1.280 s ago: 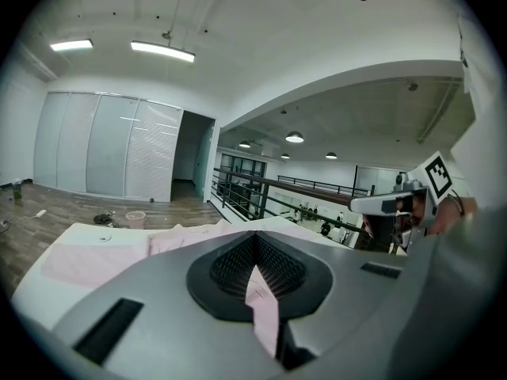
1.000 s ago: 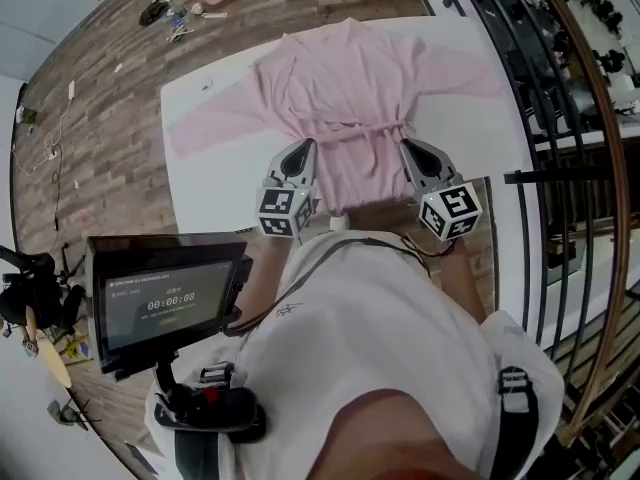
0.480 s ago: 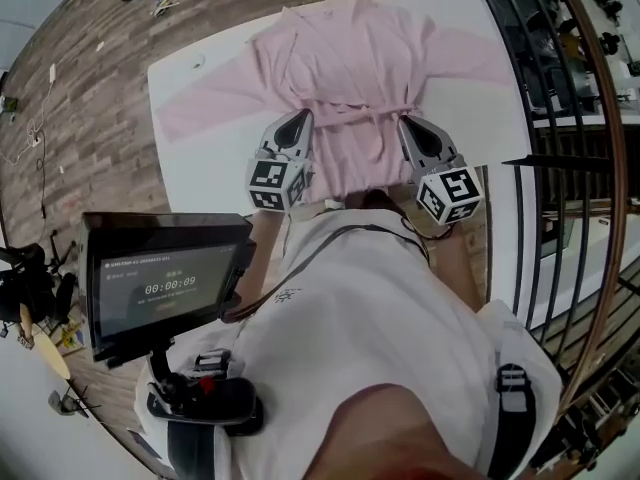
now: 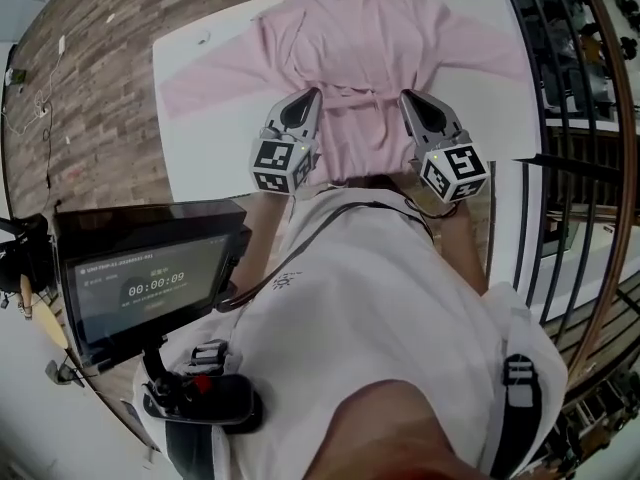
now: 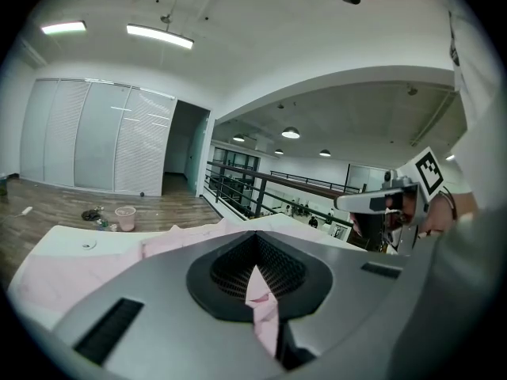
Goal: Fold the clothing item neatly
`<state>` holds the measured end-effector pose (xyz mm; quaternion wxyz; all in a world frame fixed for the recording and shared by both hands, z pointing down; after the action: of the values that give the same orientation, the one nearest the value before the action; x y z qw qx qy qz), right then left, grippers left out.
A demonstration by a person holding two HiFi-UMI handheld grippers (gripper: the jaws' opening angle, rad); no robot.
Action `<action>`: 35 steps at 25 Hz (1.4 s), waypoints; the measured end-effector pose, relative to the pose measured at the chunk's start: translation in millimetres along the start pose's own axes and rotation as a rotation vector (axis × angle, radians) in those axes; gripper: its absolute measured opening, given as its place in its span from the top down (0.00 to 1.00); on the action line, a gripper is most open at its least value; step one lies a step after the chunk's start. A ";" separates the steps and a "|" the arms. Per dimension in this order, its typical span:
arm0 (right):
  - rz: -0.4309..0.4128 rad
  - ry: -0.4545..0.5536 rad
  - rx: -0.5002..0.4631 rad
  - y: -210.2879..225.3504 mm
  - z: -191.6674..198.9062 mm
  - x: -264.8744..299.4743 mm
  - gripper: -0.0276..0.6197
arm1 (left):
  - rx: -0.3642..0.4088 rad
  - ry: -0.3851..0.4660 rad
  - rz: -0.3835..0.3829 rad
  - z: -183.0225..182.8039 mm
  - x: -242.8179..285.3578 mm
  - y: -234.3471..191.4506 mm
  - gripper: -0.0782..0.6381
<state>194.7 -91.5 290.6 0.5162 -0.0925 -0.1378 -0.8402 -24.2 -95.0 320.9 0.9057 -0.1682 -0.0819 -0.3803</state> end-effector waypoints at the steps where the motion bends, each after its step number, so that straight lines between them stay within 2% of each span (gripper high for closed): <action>1: -0.010 0.001 -0.003 -0.2 -1.1 3.3 0.95 | -0.002 0.001 -0.006 0.3 0.1 -1.6 0.89; 6: -0.070 -0.012 -0.022 -4.2 -1.1 18.3 0.95 | -0.016 0.017 -0.042 -0.6 -1.1 -7.1 0.89; 13: -0.179 -0.033 -0.028 -20.0 -5.9 48.5 0.95 | -0.042 -0.003 -0.102 4.9 -13.1 -17.2 0.89; 20: -0.351 -0.095 -0.024 -40.8 -1.4 80.8 0.95 | -0.106 -0.026 -0.209 8.5 -29.8 -15.6 0.89; 25: -0.477 -0.110 -0.064 -71.1 8.1 90.0 0.95 | -0.127 -0.011 -0.267 20.3 -36.1 -5.6 0.89; 30: -0.497 -0.077 -0.053 -95.6 13.0 84.9 0.95 | -0.112 -0.014 -0.255 36.2 -42.2 0.8 0.89; 35: -0.454 -0.071 -0.072 -150.2 16.4 88.8 0.95 | -0.103 0.001 -0.196 38.9 -75.4 -26.6 0.89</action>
<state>20.9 -96.5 312.0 0.3053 -0.1070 -0.1432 -0.9353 -96.6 -48.2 342.7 0.8545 -0.2056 -0.0777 -0.4707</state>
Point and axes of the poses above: the fingertips, and each gripper's own axes: x forward along the fingers, y to its right, z out of its underside, the point moved 6 cm from there along -x, backward along the fingers, and after that the axes turned 12 degrees about z, right-handed, at the moved point
